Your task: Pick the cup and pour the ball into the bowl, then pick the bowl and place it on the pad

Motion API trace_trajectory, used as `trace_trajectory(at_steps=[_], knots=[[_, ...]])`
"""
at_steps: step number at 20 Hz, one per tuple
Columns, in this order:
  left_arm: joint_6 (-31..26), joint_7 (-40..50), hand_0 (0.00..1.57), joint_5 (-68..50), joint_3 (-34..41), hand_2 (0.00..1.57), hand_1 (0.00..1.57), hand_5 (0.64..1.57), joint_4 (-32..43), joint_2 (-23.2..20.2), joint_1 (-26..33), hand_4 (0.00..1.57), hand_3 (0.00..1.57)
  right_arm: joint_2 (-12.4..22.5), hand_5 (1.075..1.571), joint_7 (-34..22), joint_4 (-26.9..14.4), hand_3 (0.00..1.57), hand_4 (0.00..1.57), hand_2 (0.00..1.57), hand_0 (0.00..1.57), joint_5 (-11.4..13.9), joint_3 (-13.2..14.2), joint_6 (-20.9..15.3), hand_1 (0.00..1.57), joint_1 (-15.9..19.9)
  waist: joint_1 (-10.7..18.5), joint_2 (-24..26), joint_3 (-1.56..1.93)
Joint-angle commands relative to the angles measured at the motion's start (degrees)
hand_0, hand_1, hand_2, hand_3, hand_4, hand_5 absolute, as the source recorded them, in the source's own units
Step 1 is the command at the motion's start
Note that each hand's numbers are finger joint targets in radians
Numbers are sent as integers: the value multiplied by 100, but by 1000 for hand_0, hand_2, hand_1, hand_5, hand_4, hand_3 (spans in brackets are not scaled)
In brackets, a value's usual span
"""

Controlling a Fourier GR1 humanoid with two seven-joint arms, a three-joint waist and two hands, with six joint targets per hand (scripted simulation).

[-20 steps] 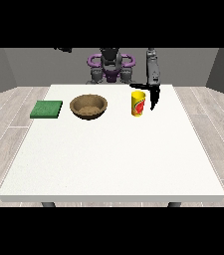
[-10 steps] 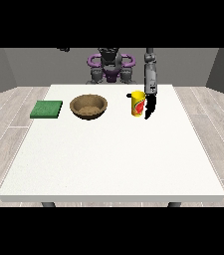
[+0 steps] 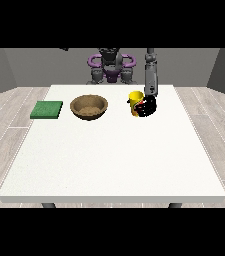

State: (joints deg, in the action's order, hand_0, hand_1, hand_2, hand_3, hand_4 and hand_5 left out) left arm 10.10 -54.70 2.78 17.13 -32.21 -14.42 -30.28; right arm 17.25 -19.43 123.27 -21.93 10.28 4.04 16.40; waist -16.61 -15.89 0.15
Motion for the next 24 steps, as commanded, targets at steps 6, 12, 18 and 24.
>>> trace_trajectory(at_steps=[6,12,18,24], knots=[[1161,1482,1360,1131,-997,1571,1360,1499,-160,273,-595,1119,1571,-4,1558,-67,-930,0,189,0,0,27,186,50,0,-202,537,1145,-9],[2658,2299,1405,2276,-1585,1571,1405,1548,96,320,-1083,1058,1571,74,1561,11,-1111,0,256,0,0,-224,290,198,0,134,242,949,-7],[2759,3361,1415,2775,-1739,1571,1415,1552,398,136,-1880,1026,1571,198,1562,20,-1212,0,308,0,0,-420,409,402,0,226,47,810,-14],[3676,4382,1358,3934,-2350,1571,1358,1566,826,102,-2272,843,1571,34,1562,319,-1410,0,338,0,0,-111,222,393,0,239,117,724,-7]])
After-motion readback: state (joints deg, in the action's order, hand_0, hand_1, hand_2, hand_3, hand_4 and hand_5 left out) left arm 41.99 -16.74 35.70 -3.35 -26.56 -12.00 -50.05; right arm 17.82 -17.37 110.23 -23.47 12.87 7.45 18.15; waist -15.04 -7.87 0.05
